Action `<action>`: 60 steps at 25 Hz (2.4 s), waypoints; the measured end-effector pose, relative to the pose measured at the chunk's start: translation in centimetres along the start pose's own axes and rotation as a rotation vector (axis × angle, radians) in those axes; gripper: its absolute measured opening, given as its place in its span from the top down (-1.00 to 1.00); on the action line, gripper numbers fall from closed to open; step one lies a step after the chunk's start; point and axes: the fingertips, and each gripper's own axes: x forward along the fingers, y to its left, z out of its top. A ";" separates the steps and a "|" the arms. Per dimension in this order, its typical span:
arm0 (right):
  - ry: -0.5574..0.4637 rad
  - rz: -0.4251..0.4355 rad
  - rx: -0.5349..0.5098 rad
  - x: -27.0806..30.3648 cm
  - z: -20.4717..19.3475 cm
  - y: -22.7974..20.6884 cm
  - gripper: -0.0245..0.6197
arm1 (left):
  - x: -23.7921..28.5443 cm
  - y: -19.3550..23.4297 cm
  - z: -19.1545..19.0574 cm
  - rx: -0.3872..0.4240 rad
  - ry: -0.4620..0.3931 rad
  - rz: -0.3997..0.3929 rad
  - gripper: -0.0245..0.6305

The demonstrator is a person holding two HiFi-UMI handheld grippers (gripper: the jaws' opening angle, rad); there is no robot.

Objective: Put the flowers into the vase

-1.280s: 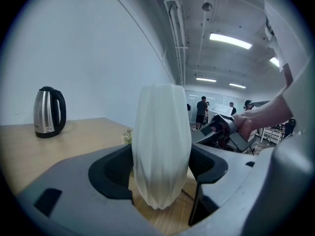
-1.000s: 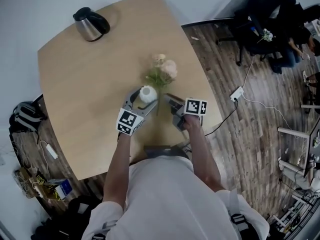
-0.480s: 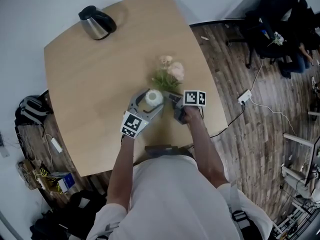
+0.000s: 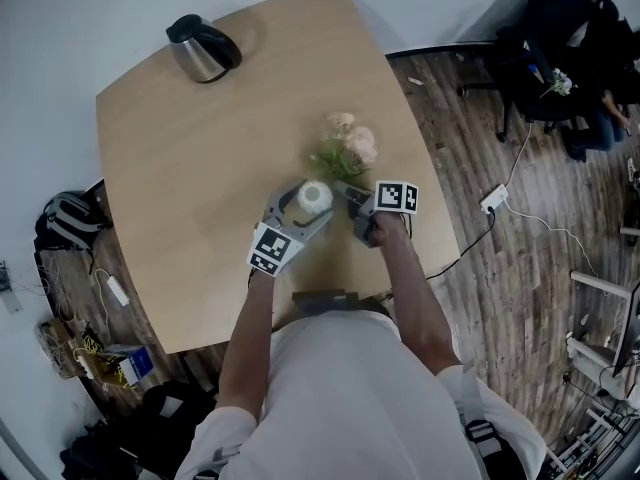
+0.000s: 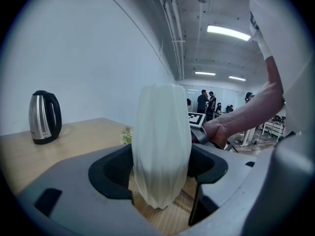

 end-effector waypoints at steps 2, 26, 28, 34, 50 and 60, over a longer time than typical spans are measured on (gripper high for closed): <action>-0.045 0.011 -0.011 -0.5 0.6 0.4 0.75 | -0.1 0.2 -0.4 -0.002 0.000 -0.001 -0.13; -0.684 0.173 -0.211 -14.0 12.4 14.7 0.76 | -0.7 0.5 0.3 0.019 0.030 -0.018 -0.13; -0.715 0.224 -0.228 -14.5 12.4 17.1 0.77 | -0.8 0.4 0.2 0.032 0.040 -0.019 -0.13; -0.731 0.328 -0.316 -14.7 11.8 23.2 0.76 | -0.7 0.1 0.0 0.060 0.063 -0.021 -0.13; -0.579 0.196 -0.607 -9.7 7.2 26.2 0.76 | -1.1 0.2 0.7 0.070 0.096 -0.017 -0.13; -0.459 0.135 -0.739 -6.7 3.7 25.6 0.76 | -1.4 0.5 1.9 0.084 0.110 0.009 -0.13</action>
